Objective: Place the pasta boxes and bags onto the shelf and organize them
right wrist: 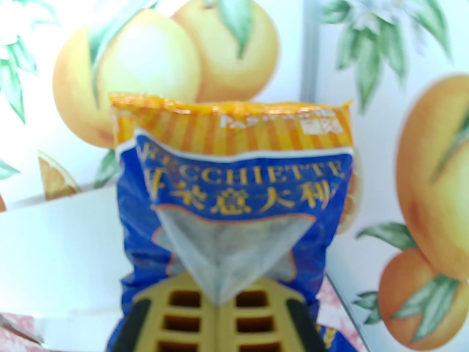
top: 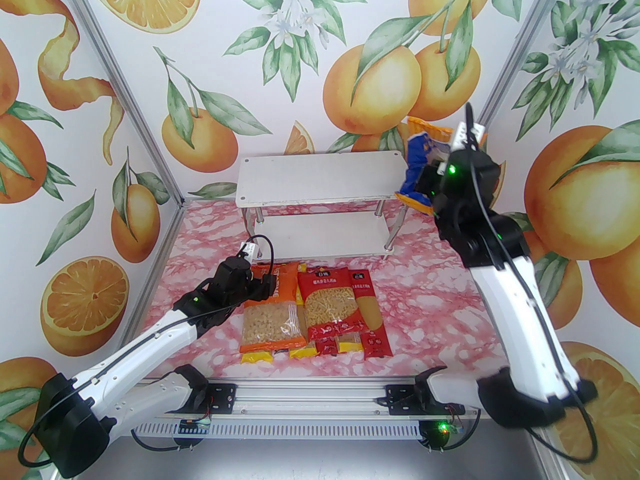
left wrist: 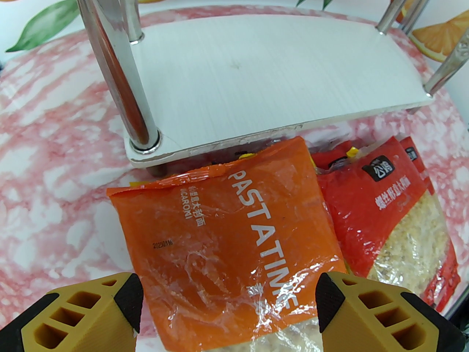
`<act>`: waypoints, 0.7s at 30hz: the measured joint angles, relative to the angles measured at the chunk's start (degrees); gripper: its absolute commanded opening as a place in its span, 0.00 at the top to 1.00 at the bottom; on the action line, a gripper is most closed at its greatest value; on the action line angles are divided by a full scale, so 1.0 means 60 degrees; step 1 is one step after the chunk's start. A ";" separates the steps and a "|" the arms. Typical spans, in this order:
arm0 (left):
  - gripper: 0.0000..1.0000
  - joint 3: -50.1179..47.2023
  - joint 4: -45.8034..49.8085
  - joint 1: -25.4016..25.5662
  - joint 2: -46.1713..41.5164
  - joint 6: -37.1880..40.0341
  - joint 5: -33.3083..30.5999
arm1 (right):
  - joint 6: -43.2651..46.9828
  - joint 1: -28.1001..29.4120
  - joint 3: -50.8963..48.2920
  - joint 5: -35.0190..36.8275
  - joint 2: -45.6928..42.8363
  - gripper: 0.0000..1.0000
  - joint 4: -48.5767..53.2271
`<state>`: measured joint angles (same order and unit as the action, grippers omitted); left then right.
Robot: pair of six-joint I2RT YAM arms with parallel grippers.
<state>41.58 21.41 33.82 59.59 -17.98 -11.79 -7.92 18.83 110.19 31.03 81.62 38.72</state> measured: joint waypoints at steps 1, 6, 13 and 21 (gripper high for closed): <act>0.18 -0.0004 0.0004 -0.0025 -0.0011 0.0004 0.0000 | 0.0062 0.0000 0.0284 -0.0131 0.0350 1.00 0.0004; 0.18 -0.0004 0.0011 -0.0131 -0.0178 0.0029 -0.0004 | 0.0386 0.0004 0.1300 -0.0761 0.1698 1.00 0.0007; 0.18 -0.0004 0.0011 -0.0244 -0.0273 0.0029 -0.0004 | 0.0692 0.0044 0.2524 -0.1257 0.3020 1.00 0.0080; 0.18 -0.0004 0.0055 -0.0313 -0.0331 0.0029 -0.0015 | 0.0984 0.0044 0.2641 -0.1330 0.3599 1.00 0.0102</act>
<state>41.56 21.74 31.94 57.60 -17.80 -11.88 -2.02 19.09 126.04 23.05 103.22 39.33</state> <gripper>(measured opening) 0.822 0.066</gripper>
